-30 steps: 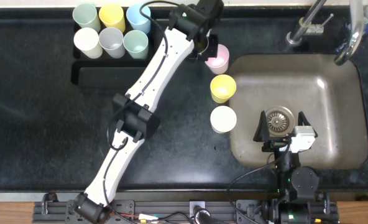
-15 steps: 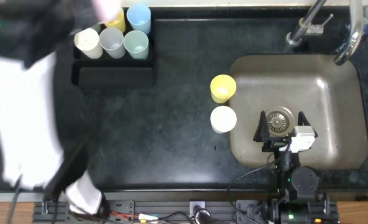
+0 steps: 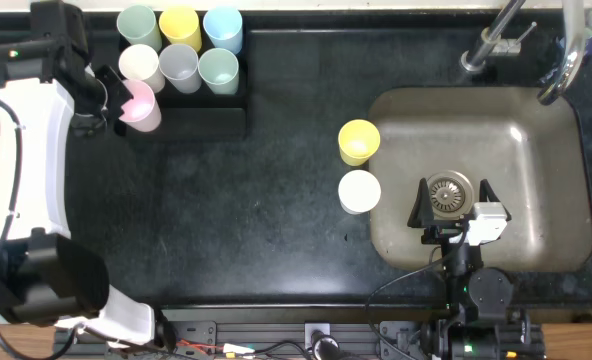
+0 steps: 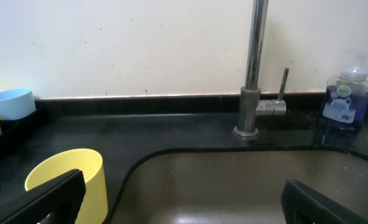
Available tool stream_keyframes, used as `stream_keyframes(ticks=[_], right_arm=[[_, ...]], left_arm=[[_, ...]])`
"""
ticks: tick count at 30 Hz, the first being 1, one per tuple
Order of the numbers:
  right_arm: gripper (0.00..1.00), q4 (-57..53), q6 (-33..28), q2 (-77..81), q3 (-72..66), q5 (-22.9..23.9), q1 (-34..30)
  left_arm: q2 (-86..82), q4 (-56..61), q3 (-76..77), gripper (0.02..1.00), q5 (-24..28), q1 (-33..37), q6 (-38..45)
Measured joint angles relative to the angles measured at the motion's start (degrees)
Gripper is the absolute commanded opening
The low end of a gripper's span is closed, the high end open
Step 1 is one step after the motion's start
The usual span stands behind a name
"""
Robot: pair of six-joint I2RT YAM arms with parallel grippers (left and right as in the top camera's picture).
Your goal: Store Cups
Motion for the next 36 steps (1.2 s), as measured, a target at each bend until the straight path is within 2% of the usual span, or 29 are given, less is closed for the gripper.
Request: stream_keyframes(ticks=[9,26,36], right_arm=[[0.998,0.00,0.00,-0.02,0.00,0.02,0.00],[0.998,0.00,-0.04,-0.02,0.00,0.02,0.00],[0.998,0.00,-0.02,-0.02,0.00,0.02,0.00]], left_arm=[[-0.11,-0.42,0.00,0.036,2.71,2.36,-0.13],[2.93,2.99,0.00,0.036,2.62,2.67,-0.15],[4.90,3.02,0.00,0.036,2.60,5.38,-0.15]])
